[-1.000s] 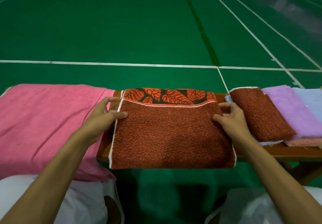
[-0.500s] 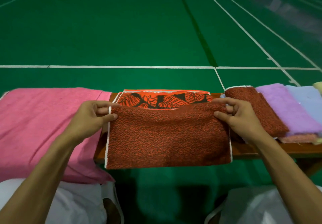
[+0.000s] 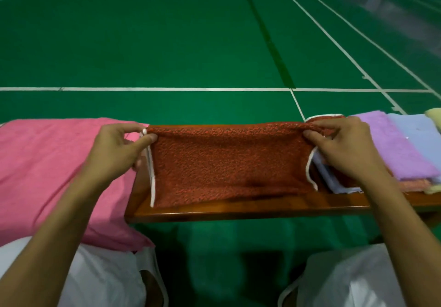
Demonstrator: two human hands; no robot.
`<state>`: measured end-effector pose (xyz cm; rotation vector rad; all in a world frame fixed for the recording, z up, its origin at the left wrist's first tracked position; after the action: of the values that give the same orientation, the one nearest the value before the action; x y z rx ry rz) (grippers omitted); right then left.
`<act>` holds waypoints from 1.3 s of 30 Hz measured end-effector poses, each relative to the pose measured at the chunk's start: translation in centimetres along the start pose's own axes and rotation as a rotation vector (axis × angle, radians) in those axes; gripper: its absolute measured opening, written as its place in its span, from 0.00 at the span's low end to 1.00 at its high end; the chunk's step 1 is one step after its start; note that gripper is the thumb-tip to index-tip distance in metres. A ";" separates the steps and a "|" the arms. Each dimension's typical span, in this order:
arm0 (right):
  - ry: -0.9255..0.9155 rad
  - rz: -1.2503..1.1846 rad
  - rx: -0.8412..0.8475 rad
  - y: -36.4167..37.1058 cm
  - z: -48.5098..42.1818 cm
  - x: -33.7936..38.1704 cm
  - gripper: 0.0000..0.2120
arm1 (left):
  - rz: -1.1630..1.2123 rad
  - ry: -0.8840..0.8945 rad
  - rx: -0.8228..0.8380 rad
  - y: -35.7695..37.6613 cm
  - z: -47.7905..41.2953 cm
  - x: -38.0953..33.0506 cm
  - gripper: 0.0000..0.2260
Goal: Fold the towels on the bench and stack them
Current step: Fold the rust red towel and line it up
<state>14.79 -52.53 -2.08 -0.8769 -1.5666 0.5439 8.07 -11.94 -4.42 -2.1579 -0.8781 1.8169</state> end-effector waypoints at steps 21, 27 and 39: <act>-0.065 0.519 0.330 4.6 4.0 -0.8 0.21 | -0.658 0.102 0.296 0.0 2.4 2.7 0.28; -0.124 0.279 0.187 8.7 3.7 1.0 0.31 | -0.701 0.325 0.034 4.3 2.0 1.4 0.21; -0.367 0.407 0.396 17.3 5.5 3.9 0.31 | -0.723 0.454 0.433 14.9 2.9 1.9 0.32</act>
<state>13.37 -38.23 -13.89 -0.8187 -1.5267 1.3211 10.22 -23.61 -14.11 -1.5802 -0.8845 0.9957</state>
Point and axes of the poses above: each hand's wrist, its own z-axis away from the middle knuckle, its own y-axis out of the palm, x = y × z, the point moved 3 cm from there along -z, towards the middle knuckle, and after that the axes turned 12 degrees about y, right-handed, at the moved point
